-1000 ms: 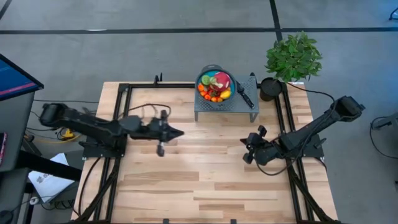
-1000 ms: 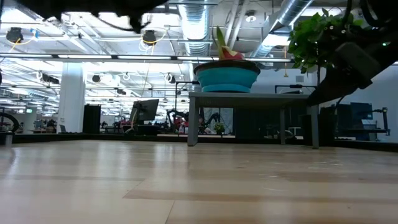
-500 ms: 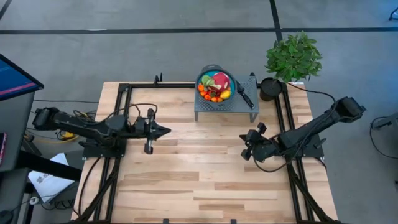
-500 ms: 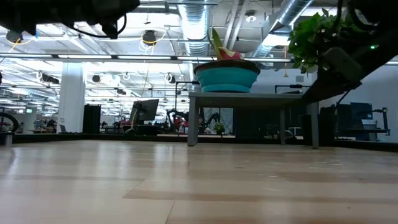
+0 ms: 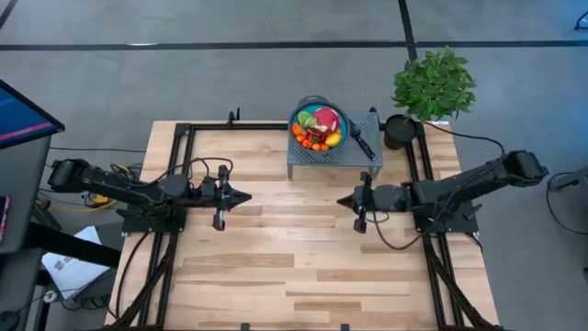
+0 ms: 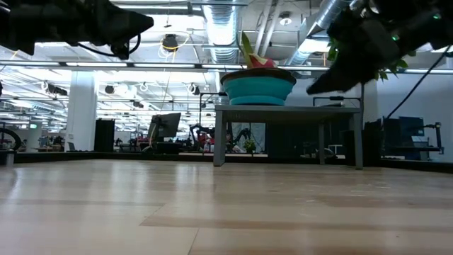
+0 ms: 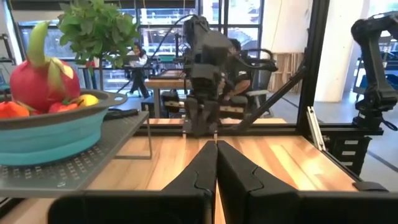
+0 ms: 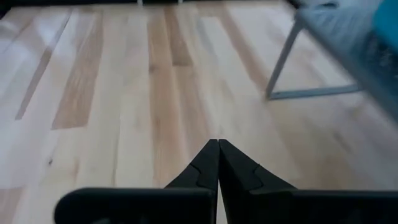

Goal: Pick & Place Fruit
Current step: Return to Home Position

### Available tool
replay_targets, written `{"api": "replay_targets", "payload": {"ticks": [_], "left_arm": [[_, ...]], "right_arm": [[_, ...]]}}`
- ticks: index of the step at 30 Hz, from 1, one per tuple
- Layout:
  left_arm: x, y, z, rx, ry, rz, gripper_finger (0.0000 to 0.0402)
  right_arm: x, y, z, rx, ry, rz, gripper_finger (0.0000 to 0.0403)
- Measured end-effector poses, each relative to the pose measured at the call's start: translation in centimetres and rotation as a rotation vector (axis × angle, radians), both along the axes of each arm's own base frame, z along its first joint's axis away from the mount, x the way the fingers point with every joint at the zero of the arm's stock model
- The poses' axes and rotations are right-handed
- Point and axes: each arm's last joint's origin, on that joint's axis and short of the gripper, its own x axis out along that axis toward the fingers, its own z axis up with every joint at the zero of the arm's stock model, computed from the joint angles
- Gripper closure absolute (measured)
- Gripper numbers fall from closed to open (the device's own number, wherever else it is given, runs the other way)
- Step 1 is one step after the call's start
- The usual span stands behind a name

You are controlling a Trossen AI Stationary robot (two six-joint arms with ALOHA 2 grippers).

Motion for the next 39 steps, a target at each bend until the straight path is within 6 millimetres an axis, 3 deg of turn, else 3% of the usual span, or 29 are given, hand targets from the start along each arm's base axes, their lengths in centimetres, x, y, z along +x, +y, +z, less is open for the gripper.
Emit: {"api": "replay_targets", "payload": {"ticks": [10,24,39], "left_arm": [[0.0,0.0,0.0,0.038,-0.004,0.003,0.04],[0.0,1.3,0.0,0.078,0.004,0.005,0.04],[-3.4,1.6,1.2,0.057,-0.01,0.022,0.04]], "right_arm": [[-4.1,-2.6,3.3,-0.037,-0.059,-0.053,0.0403],[-9.2,-3.2,5.5,-0.034,-0.169,-0.071,0.0403],[-14.3,-3.6,6.5,-0.027,-0.351,-0.107,0.0403]]}}
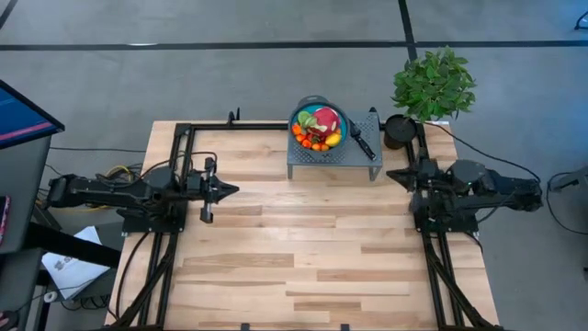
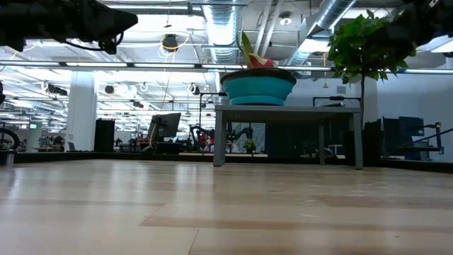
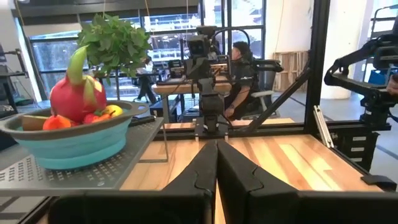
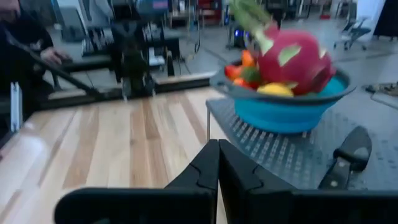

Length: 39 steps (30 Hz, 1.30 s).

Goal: Pick & Place Fruit
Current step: Return to Home Position

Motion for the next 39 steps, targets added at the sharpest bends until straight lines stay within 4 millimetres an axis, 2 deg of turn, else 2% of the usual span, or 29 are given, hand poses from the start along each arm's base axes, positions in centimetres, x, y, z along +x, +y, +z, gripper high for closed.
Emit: {"api": "replay_targets", "payload": {"ticks": [10,17,21,25,27,34,39], "left_arm": [[-0.7,0.0,-0.2,0.002,0.024,-0.002,0.04],[-1.6,0.0,0.0,0.027,0.007,0.008,0.04],[-1.9,0.0,-0.3,0.023,0.009,0.026,0.04],[-2.0,0.0,-1.7,-0.014,0.032,0.023,0.04],[-2.0,0.0,-2.4,-0.037,0.036,0.022,0.04],[-2.0,0.1,-3.2,-0.075,0.041,0.022,0.04],[-2.0,0.1,-3.2,-0.074,0.043,0.022,0.04]], "right_arm": [[-1.9,-0.1,0.5,0.008,-0.125,-0.001,0.0403],[-1.7,-0.3,0.4,0.052,-0.153,-0.063,0.0403],[-0.4,-0.3,-1.2,0.067,-0.192,-0.108,0.0403],[1.1,-0.2,-4.0,0.055,-0.186,-0.105,0.0403],[1.5,-0.1,-4.7,0.052,-0.185,-0.082,0.0403],[1.9,0.3,-5.6,0.056,-0.154,0.066,0.0403],[1.9,0.4,-5.8,0.051,-0.125,0.097,0.0403]]}}
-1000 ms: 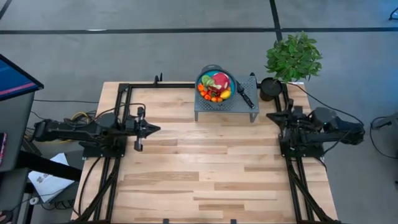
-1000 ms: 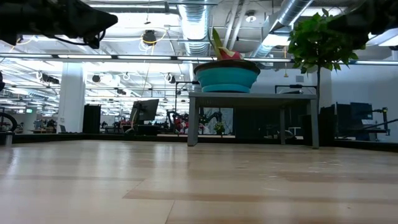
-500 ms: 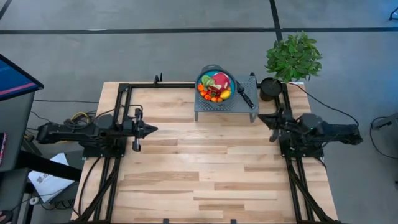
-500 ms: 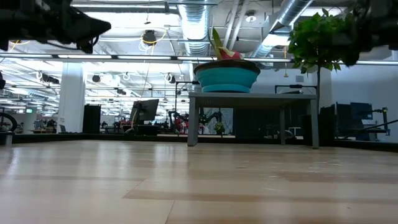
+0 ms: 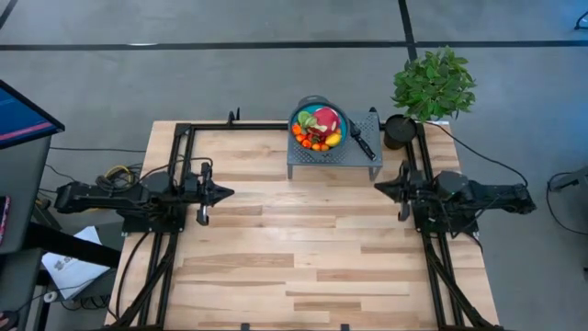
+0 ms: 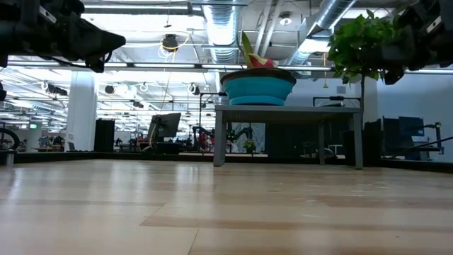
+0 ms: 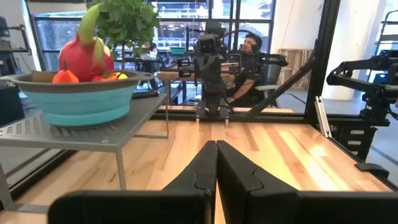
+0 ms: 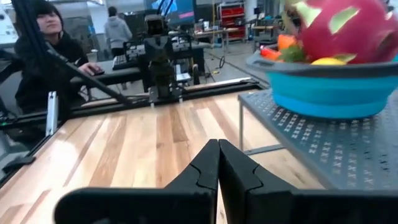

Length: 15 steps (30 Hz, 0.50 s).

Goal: Pick & Place Fruit
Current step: Return to Home Position

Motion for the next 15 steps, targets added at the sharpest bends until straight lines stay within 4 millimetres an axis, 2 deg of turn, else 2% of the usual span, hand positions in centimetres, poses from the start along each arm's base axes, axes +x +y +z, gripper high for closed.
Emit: {"api": "replay_targets", "payload": {"ticks": [4,8,15], "left_arm": [[0.1,0.0,-0.6,-0.004,0.019,-0.001,0.04],[0.1,0.0,-2.3,-0.058,0.023,-0.015,0.04],[0.2,-0.1,-2.1,0.001,0.009,-0.024,0.04]], "right_arm": [[0.0,0.1,-0.2,0.008,0.015,0.025,0.0403],[0.0,0.2,-0.2,0.009,0.015,0.043,0.0403],[0.0,0.3,-0.2,0.012,0.014,0.064,0.0403]]}}
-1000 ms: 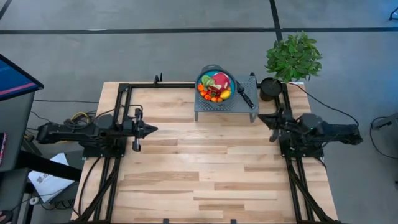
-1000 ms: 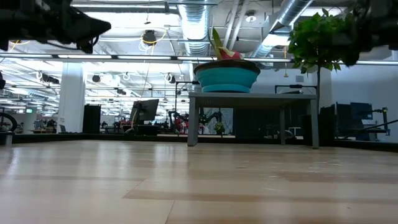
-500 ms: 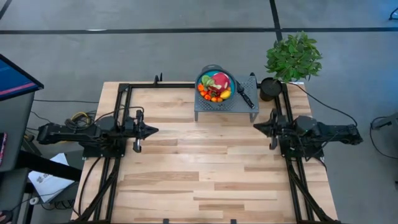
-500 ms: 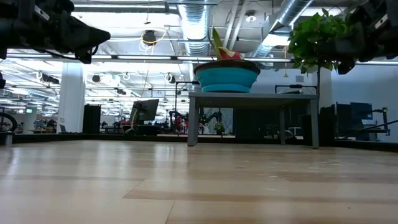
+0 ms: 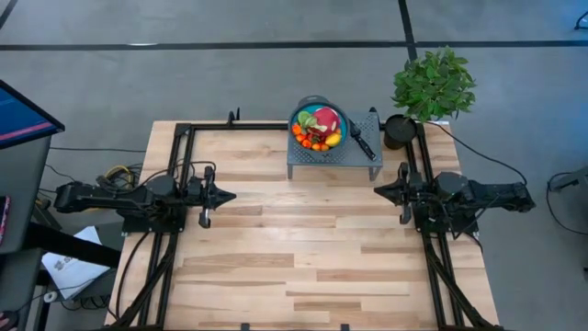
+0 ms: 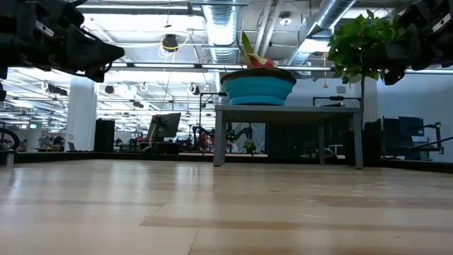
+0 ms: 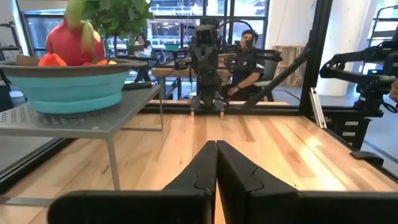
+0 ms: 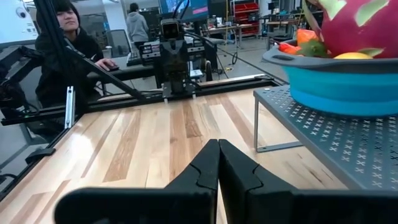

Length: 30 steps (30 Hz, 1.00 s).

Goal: Pick & Place Fruit
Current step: Return to Home Position

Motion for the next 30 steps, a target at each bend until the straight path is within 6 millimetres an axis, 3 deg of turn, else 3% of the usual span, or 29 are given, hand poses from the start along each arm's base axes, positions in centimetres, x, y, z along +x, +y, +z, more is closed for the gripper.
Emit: {"api": "replay_targets", "payload": {"ticks": [30], "left_arm": [[0.2,-0.1,-0.5,-0.008,0.052,-0.03,0.04]], "right_arm": [[-0.1,0.0,-1.8,-0.023,0.152,-0.003,0.0403]]}}
